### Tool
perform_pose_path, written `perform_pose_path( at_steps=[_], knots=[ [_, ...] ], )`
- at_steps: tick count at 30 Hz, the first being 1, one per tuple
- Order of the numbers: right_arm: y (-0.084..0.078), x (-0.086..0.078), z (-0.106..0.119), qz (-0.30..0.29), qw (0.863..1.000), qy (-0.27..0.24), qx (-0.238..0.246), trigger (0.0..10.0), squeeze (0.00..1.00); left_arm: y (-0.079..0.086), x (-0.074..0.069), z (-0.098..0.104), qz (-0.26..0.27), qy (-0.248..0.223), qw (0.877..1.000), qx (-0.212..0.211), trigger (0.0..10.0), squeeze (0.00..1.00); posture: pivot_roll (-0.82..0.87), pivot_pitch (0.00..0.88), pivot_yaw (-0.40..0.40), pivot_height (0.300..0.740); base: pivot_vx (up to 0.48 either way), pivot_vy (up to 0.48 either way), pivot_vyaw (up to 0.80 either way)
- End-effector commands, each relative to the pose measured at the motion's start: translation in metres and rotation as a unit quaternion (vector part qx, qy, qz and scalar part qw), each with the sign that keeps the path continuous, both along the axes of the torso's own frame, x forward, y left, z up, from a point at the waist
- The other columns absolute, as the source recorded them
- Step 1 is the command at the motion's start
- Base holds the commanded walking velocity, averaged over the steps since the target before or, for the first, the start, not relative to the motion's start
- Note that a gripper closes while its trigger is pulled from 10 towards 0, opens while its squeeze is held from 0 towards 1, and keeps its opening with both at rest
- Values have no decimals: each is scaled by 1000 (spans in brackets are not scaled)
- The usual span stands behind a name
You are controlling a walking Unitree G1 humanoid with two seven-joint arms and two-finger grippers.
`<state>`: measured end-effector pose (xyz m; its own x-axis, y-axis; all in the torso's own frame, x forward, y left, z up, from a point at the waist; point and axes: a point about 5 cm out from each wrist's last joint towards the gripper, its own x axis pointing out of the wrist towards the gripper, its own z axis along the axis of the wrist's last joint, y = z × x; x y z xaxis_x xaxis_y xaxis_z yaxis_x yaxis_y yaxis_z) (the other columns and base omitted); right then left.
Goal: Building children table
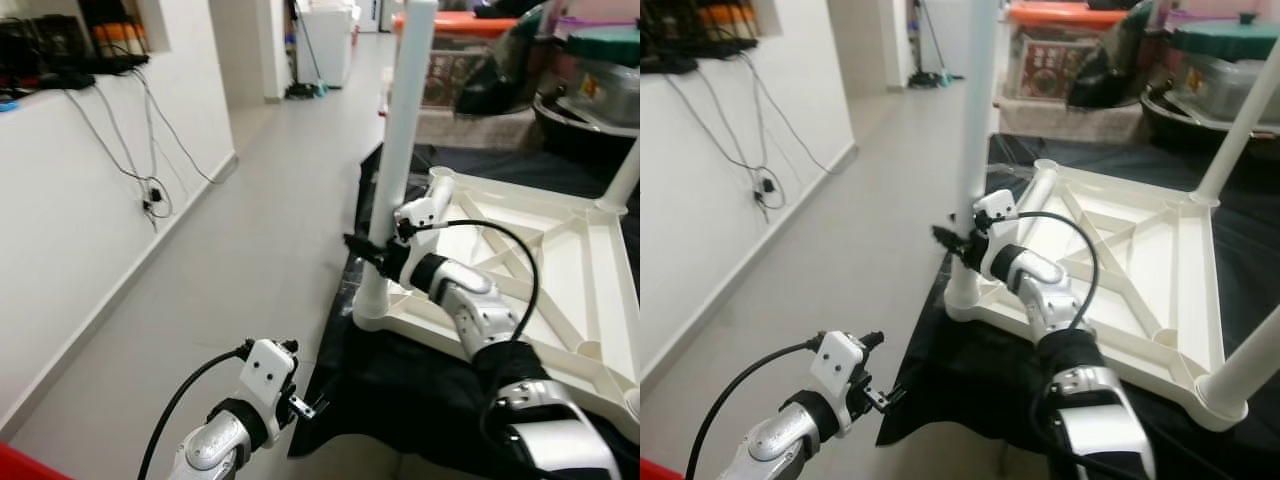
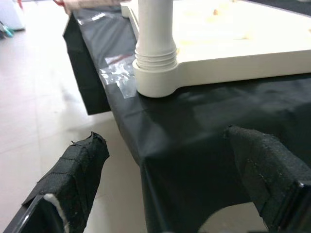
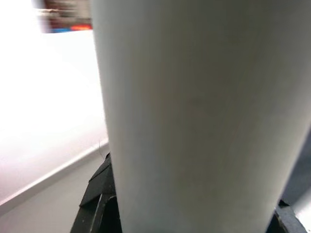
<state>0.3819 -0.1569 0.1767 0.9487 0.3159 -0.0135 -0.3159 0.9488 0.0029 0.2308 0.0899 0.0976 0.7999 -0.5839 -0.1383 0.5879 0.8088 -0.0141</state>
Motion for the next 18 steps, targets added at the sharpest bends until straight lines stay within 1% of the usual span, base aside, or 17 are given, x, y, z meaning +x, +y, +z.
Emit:
perform_pose_path(
  at_steps=[1, 2, 3, 4, 5, 6, 8, 9, 10, 11, 12, 13, 14, 15, 16, 17, 18],
  knots=[
    [-49, -6, -12, -180, 983, 28, -12, 0, 0, 2, -1, -4, -1, 8, 1000, 5, 10000, 0, 88, 0, -5, 740, 0, 0, 0],
    [-55, -17, -15, -261, 965, 25, 5, 0, 0, 2, -1, -4, -2, 9, 1000, 5, 10000, 0, 90, 0, -6, 740, 0, 0, 0],
    [-59, -25, -17, -311, 950, 24, 18, 0, 0, 2, -1, -4, -2, 9, 1000, 6, 10000, 0, 90, 0, -7, 740, 0, 0, 0],
    [-59, -25, -17, -311, 950, 24, 18, 0, 0, 2, -1, -4, -2, 9, 1000, 6, 10000, 0, 90, 0, -7, 740, 0, 0, 0],
    [-55, -36, -19, -356, 933, 25, 39, 0, 0, 2, -1, -4, -3, 9, 1000, 6, 10000, 0, 90, 0, -7, 740, 0, 0, 0],
    [-48, -44, -20, -383, 922, 28, 56, 0, 0, 2, -1, -4, -2, 9, 1000, 6, 10000, 0, 87, 0, -6, 740, 0, 0, 0],
    [-48, -44, -20, -383, 922, 28, 56, 0, 0, 2, -1, -4, -2, 9, 1000, 6, 10000, 0, 87, 0, -6, 740, 0, 0, 0],
    [-38, -49, -21, -402, 913, 33, 71, 0, 0, 2, -1, -3, -1, 8, 1000, 5, 10000, 0, 88, 0, -7, 740, 0, 0, 0],
    [-38, -49, -21, -402, 913, 33, 71, 0, 0, 2, -1, -3, -1, 8, 1000, 5, 10000, 0, 88, 0, -7, 740, 0, 0, 0],
    [-27, -52, -21, -412, 907, 36, 84, 0, 0, 1, -1, -3, 0, 8, 1000, 5, 10000, 0, 90, 0, -9, 740, 0, 0, 0],
    [-17, -50, -21, -405, 909, 38, 93, 0, 0, 1, -1, -3, 1, 8, 1000, 5, 10000, 0, 91, 0, -10, 740, 0, 0, 0],
    [-17, -50, -21, -405, 909, 38, 93, 0, 0, 1, -1, -3, 1, 8, 1000, 5, 10000, 0, 91, 0, -10, 740, 0, 0, 0],
    [-7, -46, -19, -382, 918, 32, 101, 7294, 0, 1, -1, -3, 2, 8, 1000, 4, 10000, 0, 93, 1, -12, 740, 0, 0, 0],
    [-7, -46, -19, -382, 918, 32, 101, 7294, 0, 1, -1, -3, 2, 8, 1000, 4, 10000, 0, 93, 1, -12, 740, 0, 0, 0],
    [-1, -43, -18, -366, 924, 28, 105, 7294, 0, 1, -1, -3, 2, 8, 1000, 4, 10000, 0, 92, 2, -13, 740, 0, 0, 0],
    [5, -40, -14, -334, 936, 19, 108, 10000, 690, 1, -1, -3, 3, 8, 1000, 3, 10000, 0, 87, 2, -13, 740, 0, 0, 0],
    [5, -40, -14, -334, 936, 19, 108, 10000, 690, 1, -1, -3, 3, 8, 1000, 3, 10000, 0, 87, 2, -13, 740, 0, 0, 0]
  ],
)
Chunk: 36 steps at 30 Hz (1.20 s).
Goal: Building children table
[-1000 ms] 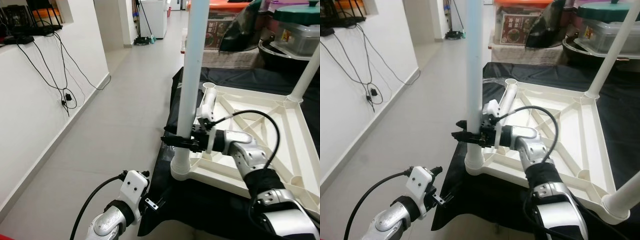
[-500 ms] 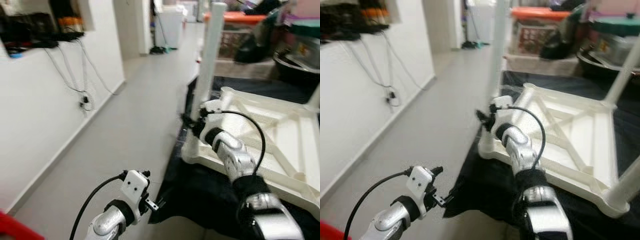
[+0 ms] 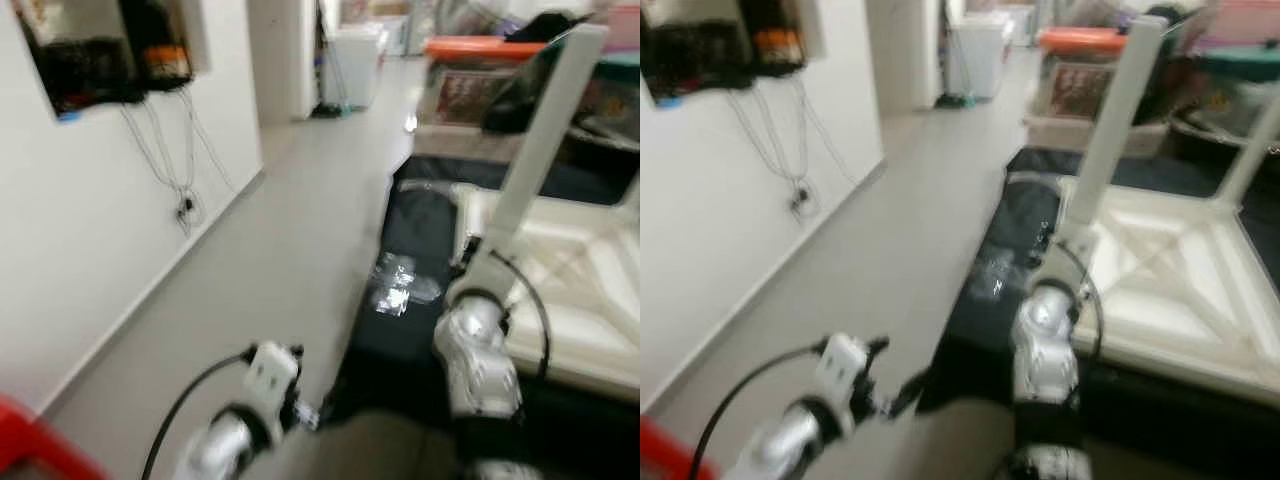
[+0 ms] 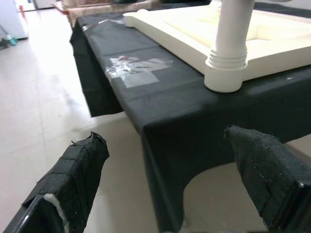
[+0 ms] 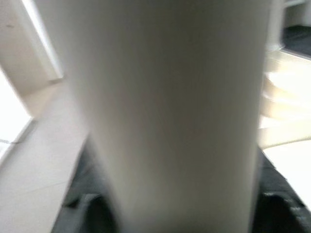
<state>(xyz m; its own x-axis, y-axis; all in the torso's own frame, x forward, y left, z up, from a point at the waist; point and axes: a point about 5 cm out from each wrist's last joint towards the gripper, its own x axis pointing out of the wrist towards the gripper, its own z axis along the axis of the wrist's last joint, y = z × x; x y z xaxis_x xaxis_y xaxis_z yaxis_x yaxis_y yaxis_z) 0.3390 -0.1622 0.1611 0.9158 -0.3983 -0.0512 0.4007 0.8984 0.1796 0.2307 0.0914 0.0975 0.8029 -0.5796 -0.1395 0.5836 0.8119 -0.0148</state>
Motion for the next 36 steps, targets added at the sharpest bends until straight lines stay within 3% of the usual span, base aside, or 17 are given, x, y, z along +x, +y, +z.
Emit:
perform_pose_path(
  at_steps=[1, 3, 4, 10, 14, 15, 17, 19, 20, 22, 24, 26, 27, 28, 30, 35, 36],
  knots=[
    [13, 6, 5, 47, 999, -19, 20, 10000, 1000, 0, -1, -3, 0, 8, 1000, 2, 10000, 0, 85, 2, -12, 740, 0, 0, 0],
    [13, 7, 11, 57, 998, -33, 9, 10000, 1000, -1, -1, -3, 0, 8, 1000, 1, 10000, 0, 86, 3, -15, 740, 0, 0, 0],
    [11, 10, 14, 67, 997, -40, 2, 10000, 0, -1, -1, -3, 0, 9, 1000, 1, 10000, 0, 86, 4, -16, 740, 0, 0, 0],
    [7, 19, 20, 124, 990, -69, 13, 10000, 0, -1, -1, -3, 0, 9, 1000, 1, 10000, 0, 86, 3, -14, 740, 0, 0, 0],
    [0, 29, 32, 278, 954, -109, -18, 10000, 0, -2, -1, -3, 1, 9, 1000, -1, 10000, 0, 87, 7, -18, 740, 0, 0, 0],
    [0, 29, 32, 278, 954, -109, -18, 10000, 0, -2, -1, -3, 1, 9, 1000, -1, 10000, 0, 87, 7, -18, 740, 0, 0, 0],
    [-3, 28, 35, 416, 903, -101, -30, 10000, 0, -2, -1, -3, 1, 9, 1000, -2, 10000, 0, 87, 10, -19, 740, 0, 0, 0],
    [-3, 28, 35, 416, 903, -101, -30, 10000, 0, -2, -1, -3, 1, 9, 1000, -2, 10000, 0, 87, 10, -19, 740, 0, 0, 0],
    [-5, 27, 33, 489, 868, -77, -44, 10000, 0, -2, -1, -2, 1, 9, 1000, -2, 10000, 0, 88, 13, -19, 740, 0, 0, 0],
    [-5, 27, 33, 489, 868, -77, -44, 10000, 0, -2, -1, -2, 1, 9, 1000, -2, 10000, 0, 88, 13, -19, 740, 0, 0, 0],
    [-7, 27, 32, 592, 804, -40, -48, 10000, 0, -2, -3, -2, 0, 10, 1000, -4, 10000, 0, 98, 15, -25, 740, 0, 0, 0],
    [-7, 27, 32, 592, 804, -40, -48, 10000, 0, -2, -3, -2, 0, 10, 1000, -4, 10000, 0, 98, 15, -25, 740, 0, 0, 0],
    [-5, 26, 32, 631, 774, -27, -49, 10000, 0, -3, -4, -2, 0, 10, 1000, -5, 10000, 0, 109, 19, -31, 740, 0, 0, 0],
    [-5, 26, 32, 631, 774, -27, -49, 10000, 0, -3, -4, -2, 0, 10, 1000, -5, 10000, 0, 109, 19, -31, 740, 0, 0, 0],
    [8, 27, 31, 697, 716, -6, -47, 10000, 0, -3, -7, 0, 1, 9, 1000, -6, 10000, 0, 130, 37, -42, 740, 0, 0, 0],
    [11, 28, 30, 710, 702, 1, -48, 10000, 0, -4, -8, 1, 2, 9, 1000, -6, 10000, 0, 132, 40, -42, 740, 0, 0, 0],
    [16, 28, 31, 727, 684, 4, -48, 10000, 0, -4, -11, 2, 3, 9, 1000, -7, 10000, 0, 142, 57, -41, 740, 0, 0, 0]
  ],
)
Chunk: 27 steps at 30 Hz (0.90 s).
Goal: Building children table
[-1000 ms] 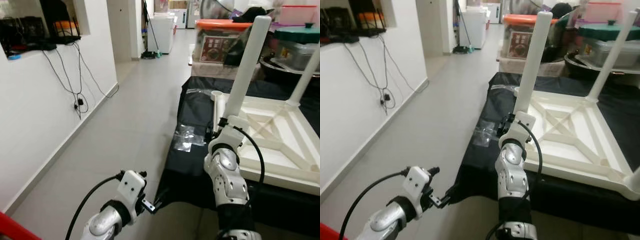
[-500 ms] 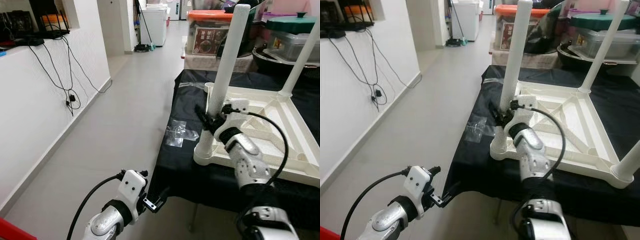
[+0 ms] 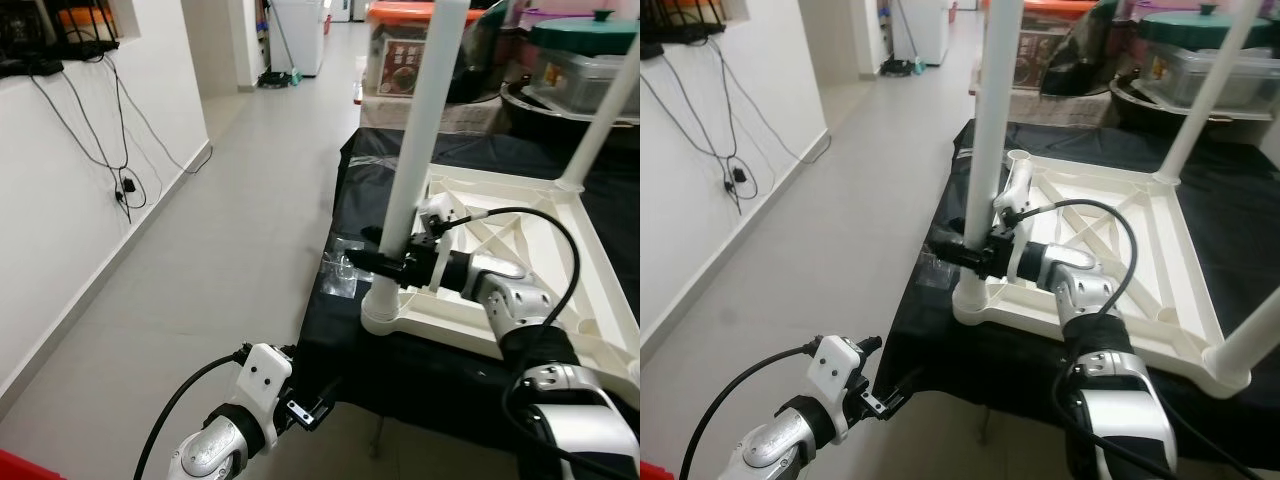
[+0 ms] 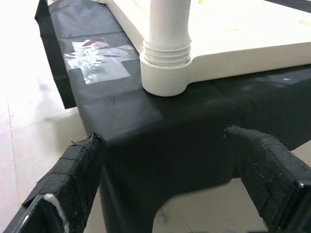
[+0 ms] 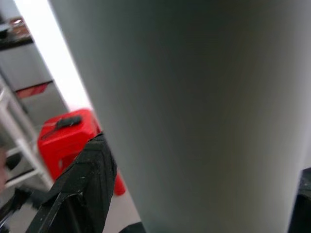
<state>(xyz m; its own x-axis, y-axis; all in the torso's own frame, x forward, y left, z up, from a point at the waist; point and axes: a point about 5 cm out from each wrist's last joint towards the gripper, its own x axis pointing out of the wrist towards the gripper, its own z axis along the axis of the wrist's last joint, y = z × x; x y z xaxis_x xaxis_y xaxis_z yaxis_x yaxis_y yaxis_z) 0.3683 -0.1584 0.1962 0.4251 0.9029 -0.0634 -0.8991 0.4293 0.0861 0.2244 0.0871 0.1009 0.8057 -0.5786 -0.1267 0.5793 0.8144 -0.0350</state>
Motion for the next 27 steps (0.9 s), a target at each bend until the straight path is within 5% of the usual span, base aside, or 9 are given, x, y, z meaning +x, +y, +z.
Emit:
perform_pose_path(
  at_steps=[1, 2, 10, 18, 20, 21, 23, 24, 27],
  knots=[
    [18, 1, -4, 51, 999, 8, -18, 6549, 0, 1, -7, 0, 0, 9, 1000, 3, 10000, 0, 143, 71, -42, 740, 0, 0, 0],
    [22, 1, -3, 57, 998, -2, -20, 0, 0, 1, -10, 1, -1, 11, 1000, 1, 10000, 0, 146, 80, -40, 740, 0, 0, 0],
    [26, 6, 0, 27, 999, -30, -26, 0, 0, 1, -15, 2, -2, 13, 1000, -2, 10000, 0, 143, 88, -37, 740, 0, 0, 0],
    [7, 24, 4, -238, 968, -72, -25, 0, 0, 1, -17, 2, -5, 18, 1000, -5, 10000, 0, 128, 86, -32, 740, 0, 0, 0],
    [-16, 24, 0, -458, 887, -60, -27, 0, 0, 2, -16, 2, -6, 19, 1000, -5, 10000, 0, 113, 92, -25, 740, 0, 0, 0],
    [-16, 24, 0, -458, 887, -60, -27, 0, 0, 2, -16, 2, -6, 19, 1000, -5, 10000, 0, 113, 92, -25, 740, 0, 0, 0],
    [-27, 12, -7, -580, 814, -37, -11, 0, 0, 2, -16, 3, -7, 20, 1000, -3, 10000, 0, 111, 96, -24, 740, 0, 0, 0],
    [-27, 12, -7, -580, 814, -37, -11, 0, 0, 2, -16, 3, -7, 20, 1000, -3, 10000, 0, 111, 96, -24, 740, 0, 0, 0],
    [-26, -2, -15, -644, 764, -11, 11, 0, 0, 2, -15, 3, -8, 21, 1000, -3, 10000, 0, 112, 97, -23, 740, 0, 0, 0]
  ],
)
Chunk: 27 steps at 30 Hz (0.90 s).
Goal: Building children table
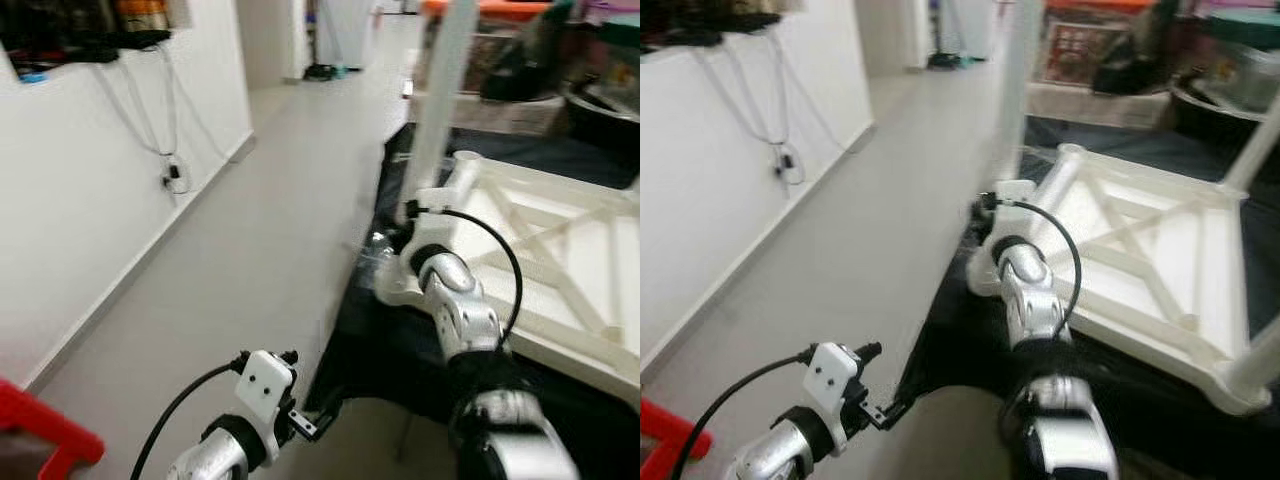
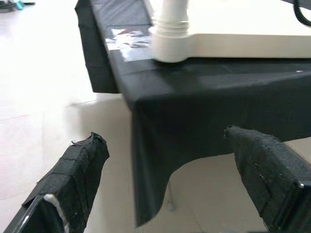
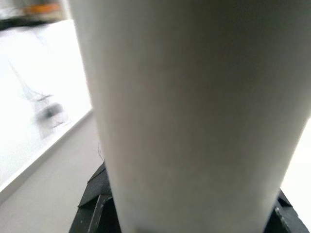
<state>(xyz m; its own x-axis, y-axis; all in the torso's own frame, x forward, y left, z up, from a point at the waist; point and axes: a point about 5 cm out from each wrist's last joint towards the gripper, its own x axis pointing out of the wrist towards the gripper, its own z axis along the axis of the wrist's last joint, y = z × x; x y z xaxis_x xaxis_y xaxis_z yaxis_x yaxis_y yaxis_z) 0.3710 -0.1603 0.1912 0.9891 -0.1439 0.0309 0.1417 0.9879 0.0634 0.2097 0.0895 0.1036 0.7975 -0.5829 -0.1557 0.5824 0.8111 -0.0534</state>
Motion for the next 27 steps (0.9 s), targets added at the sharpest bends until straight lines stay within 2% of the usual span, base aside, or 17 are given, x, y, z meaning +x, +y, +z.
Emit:
perform_pose_path(
  at_steps=[1, 3, 5, 6, 7, 8, 11, 12, 15, 17, 18, 20, 21, 23, 24, 26, 27],
  knots=[
    [-19, -11, -14, -96, 994, 32, 49, 0, 0, 0, 0, 1, -5, 4, 1000, -3, 10000, 0, 114, 97, -23, 740, 0, 0, 0],
    [-10, -16, -16, -114, 990, 32, 72, 0, 0, 0, 0, 1, -5, 4, 1000, -3, 10000, 0, 114, 99, -22, 740, 0, 0, 0],
    [6, -20, -20, -132, 985, 39, 103, 0, 0, 0, 0, 1, -4, 4, 1000, -2, 10000, 0, 117, 99, -25, 740, 0, 0, 0],
    [6, -20, -20, -132, 985, 39, 103, 0, 0, 0, 0, 1, -4, 4, 1000, -2, 10000, 0, 117, 99, -25, 740, 0, 0, 0],
    [14, -19, -19, -129, 985, 35, 109, 0, 0, 0, 1, 1, -4, 4, 1000, -2, 10000, 0, 118, 101, -23, 740, 0, 0, 0],
    [26, -17, -16, -106, 988, 19, 115, 7020, 0, 0, 1, 1, -4, 5, 1000, -2, 10000, 0, 117, 102, -24, 740, 0, 0, 0],
    [31, -16, -15, -90, 989, 10, 118, 7020, 0, -1, 1, 1, -3, 5, 1000, -2, 10000, 0, 117, 103, -24, 740, 0, 0, 0],
    [34, -15, -15, -53, 992, -3, 115, 10000, 1000, 0, 1, 1, -3, 6, 1000, -2, 10000, 0, 113, 102, -21, 740, 0, 0, 0],
    [36, -16, -12, 5, 993, -28, 116, 10000, 1000, 0, 2, 0, -4, 7, 1000, -2, 10000, 0, 107, 100, -18, 740, 0, 0, 0],
    [32, -16, -11, 8, 994, -37, 105, 10000, 1000, 0, 2, 0, -5, 8, 1000, -2, 10000, 0, 107, 100, -17, 740, 0, 0, 0],
    [29, -15, -10, 35, 993, -48, 106, 10000, 0, 0, 3, 0, -5, 9, 1000, -2, 10000, 0, 102, 99, -18, 740, 0, 0, 0],
    [11, -13, -5, 71, 990, -73, 94, 10000, 0, -1, 4, -1, -6, 10, 1000, -3, 10000, 0, 102, 97, -18, 740, 0, 0, 0],
    [11, -13, -5, 70, 990, -73, 94, 10000, 0, -1, 4, -1, -6, 10, 1000, -2, 10000, 0, 102, 97, -18, 740, 0, 0, 0],
    [6, -10, 0, 198, 972, -83, 100, 10000, 0, -1, 5, -1, -6, 10, 1000, -3, 10000, 0, 99, 90, -14, 740, 0, 0, 0],
    [4, -9, 1, 270, 953, -83, 108, 10000, 0, -1, 5, -2, -6, 10, 1000, -3, 10000, 0, 99, 90, -14, 740, 0, 0, 0],
    [4, -9, 1, 275, 952, -81, 110, 10000, 0, -1, 5, -2, -6, 10, 1000, -3, 10000, 0, 99, 90, -14, 740, 0, 0, 0],
    [3, -9, 2, 310, 941, -78, 113, 10000, 0, -1, 6, -2, -6, 11, 1000, -3, 10000, 0, 99, 89, -11, 740, 0, 0, 0]
  ],
)
